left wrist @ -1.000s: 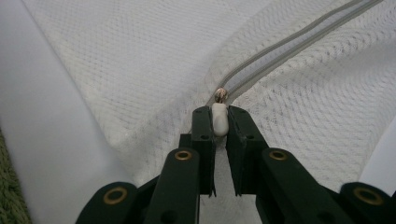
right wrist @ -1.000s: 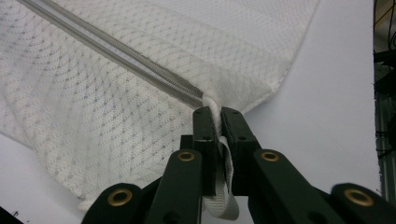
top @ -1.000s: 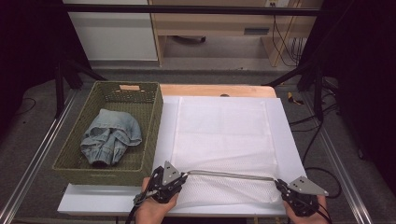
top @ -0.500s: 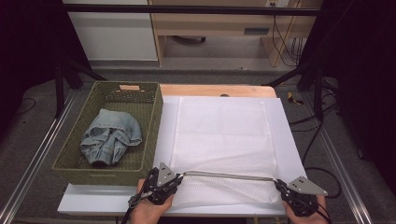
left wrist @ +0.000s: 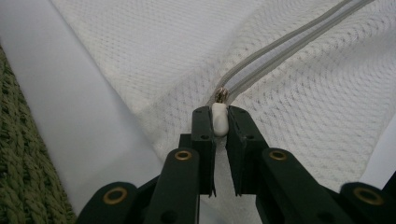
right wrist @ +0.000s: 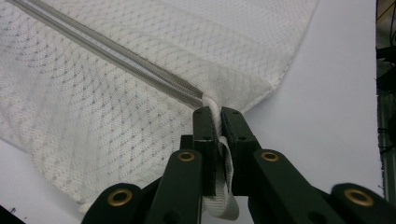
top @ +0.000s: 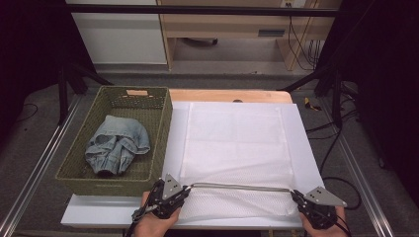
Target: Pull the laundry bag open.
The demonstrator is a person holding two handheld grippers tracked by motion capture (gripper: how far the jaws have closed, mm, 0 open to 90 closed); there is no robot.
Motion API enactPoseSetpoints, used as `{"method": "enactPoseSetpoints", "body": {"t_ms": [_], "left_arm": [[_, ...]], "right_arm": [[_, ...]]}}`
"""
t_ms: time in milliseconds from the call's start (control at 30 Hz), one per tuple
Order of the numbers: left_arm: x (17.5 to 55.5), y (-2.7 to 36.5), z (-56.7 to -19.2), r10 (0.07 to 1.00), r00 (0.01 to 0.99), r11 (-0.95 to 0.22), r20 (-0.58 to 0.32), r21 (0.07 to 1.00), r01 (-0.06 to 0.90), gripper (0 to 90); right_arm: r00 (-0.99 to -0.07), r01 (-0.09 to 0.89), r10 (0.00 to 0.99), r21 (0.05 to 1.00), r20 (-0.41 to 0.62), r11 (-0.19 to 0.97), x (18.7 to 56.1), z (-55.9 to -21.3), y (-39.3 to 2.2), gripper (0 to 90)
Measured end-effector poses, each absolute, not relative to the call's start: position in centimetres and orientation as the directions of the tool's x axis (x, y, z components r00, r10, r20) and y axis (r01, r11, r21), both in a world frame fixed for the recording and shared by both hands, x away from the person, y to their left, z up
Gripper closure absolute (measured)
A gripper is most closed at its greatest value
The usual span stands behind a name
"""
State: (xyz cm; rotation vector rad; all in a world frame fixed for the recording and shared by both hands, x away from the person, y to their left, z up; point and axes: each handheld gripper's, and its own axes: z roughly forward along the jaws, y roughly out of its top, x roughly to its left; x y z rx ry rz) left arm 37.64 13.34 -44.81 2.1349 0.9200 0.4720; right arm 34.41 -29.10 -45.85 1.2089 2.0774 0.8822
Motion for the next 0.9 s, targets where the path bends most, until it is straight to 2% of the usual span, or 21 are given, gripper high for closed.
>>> {"method": "enactPoseSetpoints", "body": {"t_ms": [900], "left_arm": [[37.33,14.15,-45.43,0.731,0.682,-0.443,0.019,0.773,0.454,81.7]], "right_arm": [[-0.418,0.55,0.895,0.74,-0.157,0.387,34.66,-46.24,-29.02,85.2]]}}
